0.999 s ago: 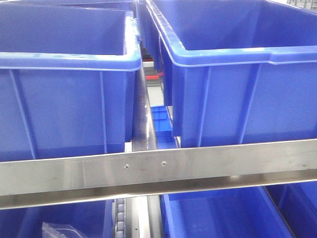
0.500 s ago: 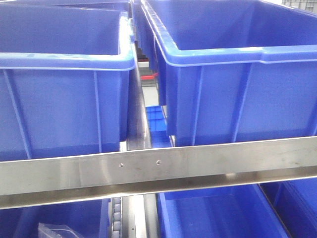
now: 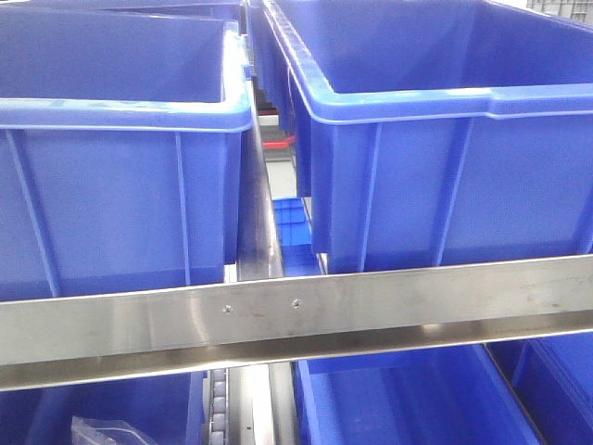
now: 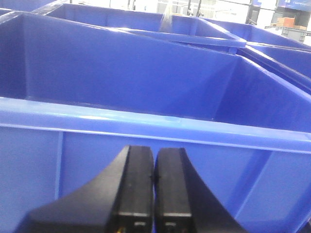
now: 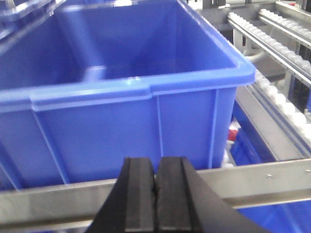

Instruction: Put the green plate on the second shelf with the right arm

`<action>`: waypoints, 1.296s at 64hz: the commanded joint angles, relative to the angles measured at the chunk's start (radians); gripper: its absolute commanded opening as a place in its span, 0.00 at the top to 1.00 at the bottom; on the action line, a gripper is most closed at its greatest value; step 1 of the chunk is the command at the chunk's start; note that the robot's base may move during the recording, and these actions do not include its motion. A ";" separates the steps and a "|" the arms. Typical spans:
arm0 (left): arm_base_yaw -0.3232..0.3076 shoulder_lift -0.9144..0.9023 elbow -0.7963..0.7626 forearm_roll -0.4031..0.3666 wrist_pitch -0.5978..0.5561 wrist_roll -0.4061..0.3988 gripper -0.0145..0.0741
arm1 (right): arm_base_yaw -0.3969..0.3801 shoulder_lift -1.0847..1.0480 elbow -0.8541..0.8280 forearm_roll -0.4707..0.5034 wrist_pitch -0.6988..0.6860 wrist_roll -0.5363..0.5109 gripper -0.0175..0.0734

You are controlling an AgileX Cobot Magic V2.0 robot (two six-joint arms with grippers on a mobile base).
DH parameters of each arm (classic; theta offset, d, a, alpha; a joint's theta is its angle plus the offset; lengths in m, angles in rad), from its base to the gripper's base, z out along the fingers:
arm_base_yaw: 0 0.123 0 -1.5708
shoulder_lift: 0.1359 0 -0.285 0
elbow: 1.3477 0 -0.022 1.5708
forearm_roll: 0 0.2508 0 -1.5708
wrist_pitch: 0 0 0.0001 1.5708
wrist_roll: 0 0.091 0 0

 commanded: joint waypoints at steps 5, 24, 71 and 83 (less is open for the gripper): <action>-0.007 -0.016 0.041 -0.008 -0.089 -0.003 0.69 | -0.006 0.013 -0.021 -0.213 -0.059 0.110 0.76; -0.007 -0.016 0.041 -0.008 -0.089 -0.003 0.69 | -0.006 0.013 -0.021 -0.342 -0.085 0.317 0.76; -0.007 -0.016 0.041 -0.008 -0.089 -0.003 0.69 | 0.030 0.013 -0.021 -0.285 -0.084 0.234 0.76; -0.007 -0.016 0.041 -0.008 -0.089 -0.003 0.69 | 0.030 0.013 -0.021 -0.285 -0.084 0.234 0.76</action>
